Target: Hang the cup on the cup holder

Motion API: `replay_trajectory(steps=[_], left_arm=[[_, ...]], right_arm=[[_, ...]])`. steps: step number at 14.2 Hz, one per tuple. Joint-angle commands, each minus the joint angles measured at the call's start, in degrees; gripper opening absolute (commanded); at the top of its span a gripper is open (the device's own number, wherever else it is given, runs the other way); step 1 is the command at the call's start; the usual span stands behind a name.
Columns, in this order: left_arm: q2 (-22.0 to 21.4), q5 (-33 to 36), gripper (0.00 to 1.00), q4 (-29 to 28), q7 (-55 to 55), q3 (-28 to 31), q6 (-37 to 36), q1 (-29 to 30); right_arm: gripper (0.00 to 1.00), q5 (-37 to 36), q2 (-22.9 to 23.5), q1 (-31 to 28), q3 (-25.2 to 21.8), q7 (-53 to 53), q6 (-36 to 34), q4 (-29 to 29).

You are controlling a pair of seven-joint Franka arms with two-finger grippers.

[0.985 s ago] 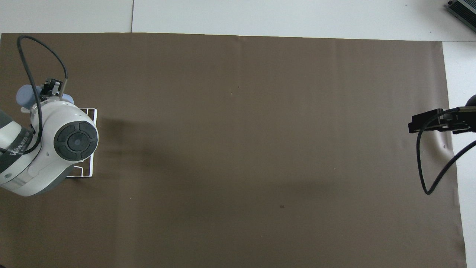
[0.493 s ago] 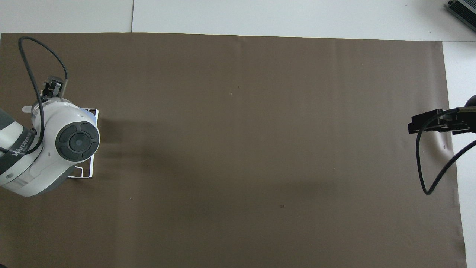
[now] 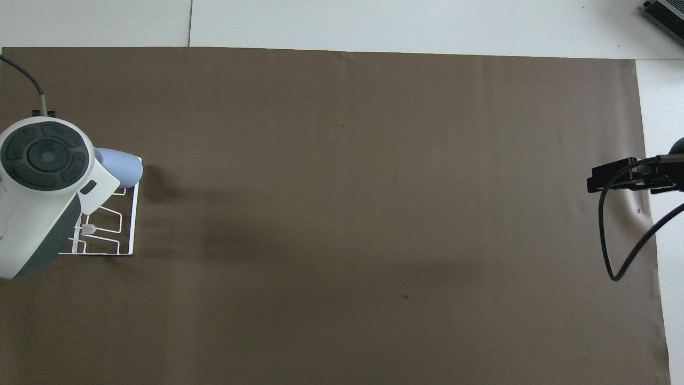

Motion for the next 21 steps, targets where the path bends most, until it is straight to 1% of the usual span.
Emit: replay_trajectory(steps=[1, 2, 4, 6, 8, 10, 11, 12, 14, 17, 19, 21], left_arm=[[-3.9, -8.6, 1.0, 0.9, -1.5, 0.7, -4.0, -0.8], [-5.0, -9.7, 1.0, 1.2, -3.3, 0.6, -5.4, -0.7], [-5.3, -14.9, 1.0, 5.1, -8.6, 0.7, -11.1, -0.6], [-5.2, -18.5, 1.0, 8.8, -14.9, 0.7, -16.1, -0.2], [-5.4, -23.4, 1.0, 10.1, -19.9, 1.6, -19.2, 0.1], [-5.4, -31.8, 1.0, 11.3, -31.8, 2.4, -23.7, 2.2], [-5.4, -34.1, 1.0, 12.5, -37.9, 2.2, -24.8, 2.5], [-5.3, -34.2, 1.0, 13.6, -42.6, 2.0, -25.6, 2.5], [-4.7, -35.0, 1.0, 16.4, -48.2, 2.1, -25.8, 2.6], [-2.4, -36.9, 1.0, 21.8, -50.1, 2.3, -27.8, 2.8], [0.0, -37.7, 1.0, 26.0, -51.4, 2.5, -29.2, 2.8], [2.0, -37.3, 1.0, 29.4, -51.4, 2.5, -31.6, 2.8]], right_arm=[[1.0, -3.1, -1.5, -0.8, 0.7, -0.1, 0.4, -1.1], [1.0, -3.3, -1.5, -0.9, 0.5, -2.0, 0.2, -0.8], [1.0, -2.9, -1.5, -1.1, -0.1, -3.2, -0.2, -0.7], [1.0, -2.1, -1.6, -1.2, -0.5, -2.0, -0.1, -0.9], [1.0, -1.7, -2.0, -1.0, -0.4, -0.2, -0.1, -1.4], [1.0, -1.7, -2.1, -0.7, -0.4, -0.2, 0.0, -1.6], [1.0, -1.7, -2.1, -0.7, -0.4, -0.1, 0.0, -1.7], [1.0, -1.5, -2.3, -0.6, -0.4, -0.1, -0.1, -2.0], [1.0, -1.4, -2.9, -0.5, -0.2, 0.4, 0.1, -3.0], [1.0, -1.3, -3.0, -0.6, -0.2, 0.5, 0.2, -3.2], [1.0, -1.3, -3.0, -0.6, -0.1, 0.5, 0.2, -3.3], [1.0, -1.3, -3.0, -0.6, -0.1, 0.5, 0.2, -3.4]])
